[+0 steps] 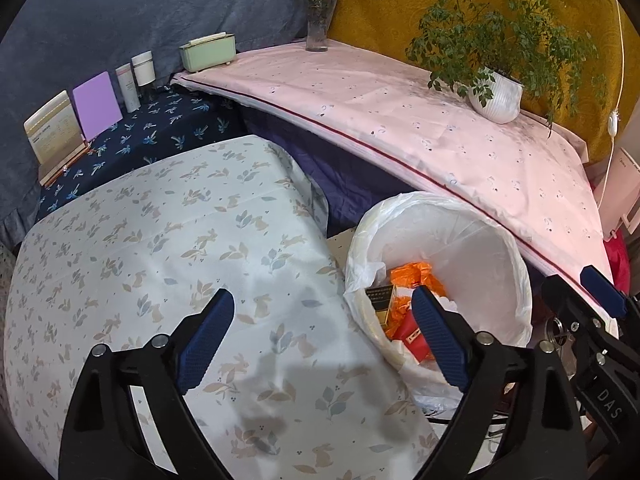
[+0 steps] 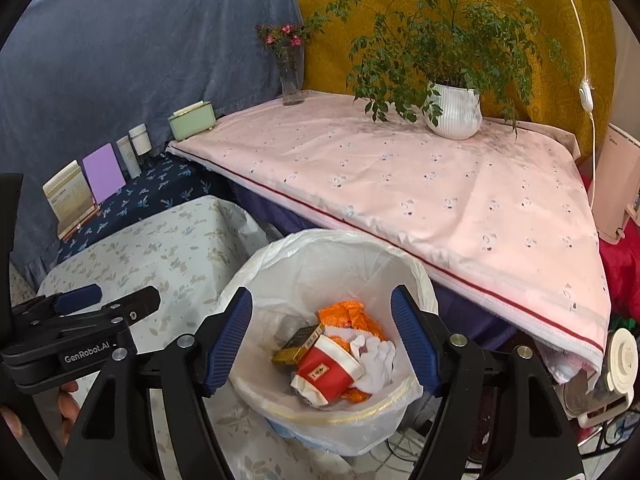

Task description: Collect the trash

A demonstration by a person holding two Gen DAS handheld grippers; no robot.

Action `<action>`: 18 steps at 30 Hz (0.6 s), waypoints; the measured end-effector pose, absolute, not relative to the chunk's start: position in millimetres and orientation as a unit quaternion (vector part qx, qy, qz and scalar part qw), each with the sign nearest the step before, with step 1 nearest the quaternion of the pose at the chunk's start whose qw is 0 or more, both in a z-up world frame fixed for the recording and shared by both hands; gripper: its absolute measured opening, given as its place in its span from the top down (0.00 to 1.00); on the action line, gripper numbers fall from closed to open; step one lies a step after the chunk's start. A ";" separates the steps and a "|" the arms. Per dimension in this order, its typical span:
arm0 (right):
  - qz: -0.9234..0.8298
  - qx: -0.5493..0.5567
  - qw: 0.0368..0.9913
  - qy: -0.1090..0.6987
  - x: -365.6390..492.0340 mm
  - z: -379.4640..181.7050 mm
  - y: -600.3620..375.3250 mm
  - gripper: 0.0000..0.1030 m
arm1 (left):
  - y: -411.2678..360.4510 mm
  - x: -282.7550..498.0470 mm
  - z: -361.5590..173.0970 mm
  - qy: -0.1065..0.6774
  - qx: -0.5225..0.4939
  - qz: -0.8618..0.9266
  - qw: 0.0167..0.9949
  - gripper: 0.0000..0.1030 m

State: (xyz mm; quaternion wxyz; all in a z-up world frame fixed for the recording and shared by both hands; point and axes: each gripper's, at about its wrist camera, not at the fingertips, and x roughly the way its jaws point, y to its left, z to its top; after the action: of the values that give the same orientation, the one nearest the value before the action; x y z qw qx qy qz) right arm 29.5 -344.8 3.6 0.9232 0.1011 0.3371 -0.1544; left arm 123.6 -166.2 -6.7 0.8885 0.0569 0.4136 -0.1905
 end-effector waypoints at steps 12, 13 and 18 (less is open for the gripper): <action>-0.175 0.085 0.915 0.352 8.8 -7.6 -339.0 0.18 | -155.2 102.7 -21.9 0.408 0.083 -0.171 0.893 0.10; -0.175 0.082 0.915 0.353 7.2 -7.7 -338.8 0.18 | -155.1 101.6 -22.8 0.409 0.086 -0.172 0.892 0.10; -0.172 0.076 0.914 0.359 2.0 -9.8 -338.3 0.10 | -153.6 96.4 -28.0 0.411 0.092 -0.167 0.892 0.10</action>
State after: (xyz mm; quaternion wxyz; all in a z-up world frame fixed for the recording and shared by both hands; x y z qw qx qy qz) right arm 2.0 -338.3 -9.8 0.9139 0.0764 0.3594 -0.1724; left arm 96.4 -153.6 -28.0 0.8917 0.0924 0.4106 -0.1667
